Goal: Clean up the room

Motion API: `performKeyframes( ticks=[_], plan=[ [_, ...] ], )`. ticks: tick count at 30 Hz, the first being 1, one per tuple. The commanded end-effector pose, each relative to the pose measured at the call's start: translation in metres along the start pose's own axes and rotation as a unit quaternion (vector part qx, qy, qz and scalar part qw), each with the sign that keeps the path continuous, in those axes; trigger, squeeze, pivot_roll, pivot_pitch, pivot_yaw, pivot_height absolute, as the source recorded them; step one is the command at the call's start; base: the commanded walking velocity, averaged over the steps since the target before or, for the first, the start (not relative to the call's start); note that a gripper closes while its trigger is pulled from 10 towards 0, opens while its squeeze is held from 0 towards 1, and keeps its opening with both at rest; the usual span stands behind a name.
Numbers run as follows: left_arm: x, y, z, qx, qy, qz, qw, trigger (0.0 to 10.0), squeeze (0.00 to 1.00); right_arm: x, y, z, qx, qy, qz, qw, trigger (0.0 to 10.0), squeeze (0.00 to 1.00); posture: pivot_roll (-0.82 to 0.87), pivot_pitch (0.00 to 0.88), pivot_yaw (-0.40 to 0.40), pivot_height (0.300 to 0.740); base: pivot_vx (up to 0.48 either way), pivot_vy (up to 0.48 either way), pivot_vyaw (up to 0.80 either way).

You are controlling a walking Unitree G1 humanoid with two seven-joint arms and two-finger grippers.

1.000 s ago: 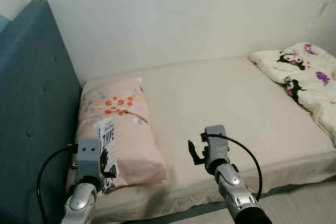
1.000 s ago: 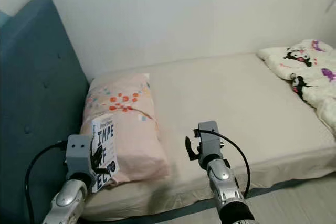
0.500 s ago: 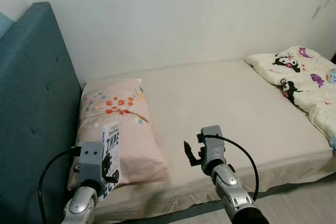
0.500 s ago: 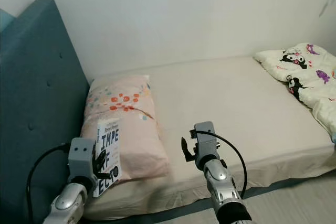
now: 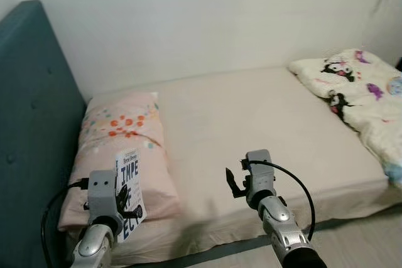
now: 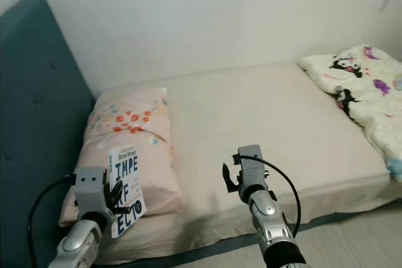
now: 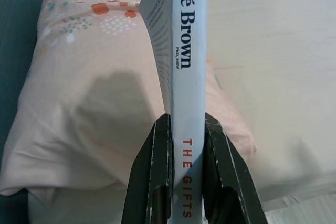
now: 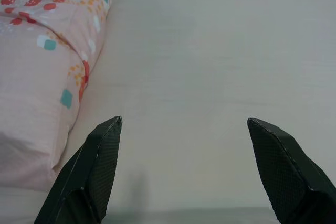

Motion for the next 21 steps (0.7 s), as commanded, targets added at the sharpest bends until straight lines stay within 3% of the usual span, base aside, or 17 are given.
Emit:
performKeyframes(
  ticks=[1,3,5,8,9,10,13,17,21],
  plan=[
    [-0.007,0.000,0.001,-0.002,0.007,0.017,1.000,10.0,0.00,-0.005,-0.001,-0.004,-0.008,0.009,0.008,1.000,10.0,0.00,0.04,0.127,-0.019,0.740,0.000,0.000,0.00],
    [-0.009,0.000,-0.005,-0.023,-0.003,0.027,0.999,10.0,0.00,-0.005,-0.001,-0.004,-0.008,0.010,0.010,1.000,10.0,0.00,0.04,0.127,-0.019,0.740,0.000,0.000,0.00],
    [-0.011,-0.002,-0.026,-0.093,-0.044,0.043,0.994,10.0,0.00,-0.006,0.000,-0.003,-0.011,0.012,0.016,1.000,10.0,0.00,0.04,0.129,-0.018,0.740,0.000,0.000,0.00],
    [-0.012,-0.002,-0.032,-0.114,-0.053,0.051,0.991,10.0,0.00,-0.006,0.000,-0.003,-0.011,0.012,0.018,1.000,10.0,0.00,0.03,0.131,-0.021,0.740,0.000,0.000,0.00],
    [-0.011,-0.004,-0.039,-0.138,-0.084,0.053,0.986,10.0,0.00,-0.007,0.000,-0.003,-0.012,0.011,0.023,1.000,10.0,0.00,0.03,0.131,-0.021,0.740,0.000,0.000,0.00],
    [-0.011,-0.004,-0.039,-0.138,-0.084,0.053,0.986,10.0,0.00,-0.007,0.000,-0.003,-0.012,0.011,0.023,1.000,10.0,0.00,0.03,0.131,-0.021,0.740,0.000,0.000,0.00],
    [-0.012,-0.004,-0.043,-0.147,-0.168,0.075,0.972,10.0,0.00,-0.007,0.001,-0.002,-0.013,0.009,0.029,0.999,10.0,0.00,0.03,0.135,-0.023,0.740,0.000,0.000,0.00],
    [-0.015,-0.005,-0.044,-0.151,-0.207,0.089,0.963,10.0,0.00,-0.006,0.001,-0.002,-0.013,0.010,0.030,0.999,10.0,0.00,0.03,0.135,-0.023,0.740,0.000,0.000,0.00],
    [-0.019,-0.006,-0.046,-0.155,-0.269,0.114,0.944,10.0,0.00,-0.008,0.002,-0.002,-0.018,0.011,0.038,0.999,10.0,0.00,0.03,0.133,-0.029,0.740,0.000,0.000,0.00]
  ],
)
Point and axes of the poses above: a point about 5 cm out from each wrist's last joint towards the gripper, its own y axis pointing out of the wrist towards the gripper, its own z axis along the axis of the wrist's last joint, x = y × z, the point moved 2 cm from there along y, pointing out of the wrist towards the gripper, and after that the axes turned 4 degrees about -y, right-handed, at the moved point
